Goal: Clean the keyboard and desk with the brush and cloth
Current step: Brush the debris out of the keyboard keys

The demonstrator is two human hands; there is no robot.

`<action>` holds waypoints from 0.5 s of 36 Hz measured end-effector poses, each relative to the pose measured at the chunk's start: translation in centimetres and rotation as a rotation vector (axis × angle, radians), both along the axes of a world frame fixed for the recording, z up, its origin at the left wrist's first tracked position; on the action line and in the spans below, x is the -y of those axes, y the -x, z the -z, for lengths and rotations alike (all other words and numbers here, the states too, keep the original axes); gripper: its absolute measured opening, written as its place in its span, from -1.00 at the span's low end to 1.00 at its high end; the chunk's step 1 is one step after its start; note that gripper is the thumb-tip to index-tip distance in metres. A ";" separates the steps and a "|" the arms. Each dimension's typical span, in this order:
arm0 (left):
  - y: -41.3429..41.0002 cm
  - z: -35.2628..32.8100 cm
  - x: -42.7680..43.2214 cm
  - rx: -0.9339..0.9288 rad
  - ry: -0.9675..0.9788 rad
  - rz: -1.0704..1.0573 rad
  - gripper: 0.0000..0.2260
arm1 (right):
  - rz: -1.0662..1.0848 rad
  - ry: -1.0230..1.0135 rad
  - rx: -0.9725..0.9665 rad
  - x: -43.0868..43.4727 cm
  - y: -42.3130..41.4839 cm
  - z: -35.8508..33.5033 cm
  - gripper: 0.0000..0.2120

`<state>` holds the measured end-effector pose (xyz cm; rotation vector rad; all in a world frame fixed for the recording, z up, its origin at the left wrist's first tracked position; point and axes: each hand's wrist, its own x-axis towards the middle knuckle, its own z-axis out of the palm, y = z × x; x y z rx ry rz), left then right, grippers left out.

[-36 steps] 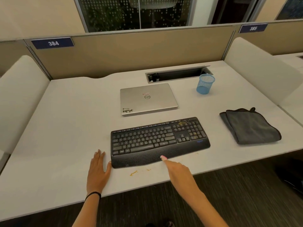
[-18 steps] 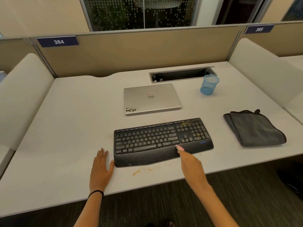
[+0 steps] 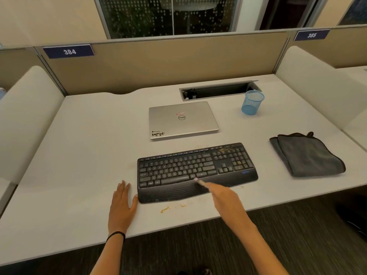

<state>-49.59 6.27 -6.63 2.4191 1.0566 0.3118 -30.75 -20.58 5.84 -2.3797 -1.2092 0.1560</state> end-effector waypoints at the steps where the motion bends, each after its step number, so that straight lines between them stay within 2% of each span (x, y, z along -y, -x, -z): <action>1: 0.0 0.0 0.0 0.000 -0.004 0.001 -0.45 | 0.082 -0.002 0.032 0.3 -0.7 0.3 -0.56; 4: 0.0 0.1 0.0 0.000 -0.008 0.001 -0.46 | 0.253 0.059 0.057 1.3 -2.0 0.4 -0.65; 7: 0.0 0.1 -0.1 0.007 -0.009 0.001 -0.48 | 0.255 0.077 0.034 1.5 -1.5 0.3 -0.64; 14: 0.1 0.1 0.0 0.021 -0.010 -0.005 -0.50 | -0.053 0.104 -0.012 0.0 2.6 0.9 -0.50; 18: 0.0 0.1 0.1 0.019 -0.010 -0.004 -0.51 | -0.197 0.163 -0.067 -0.4 2.9 -0.1 -0.58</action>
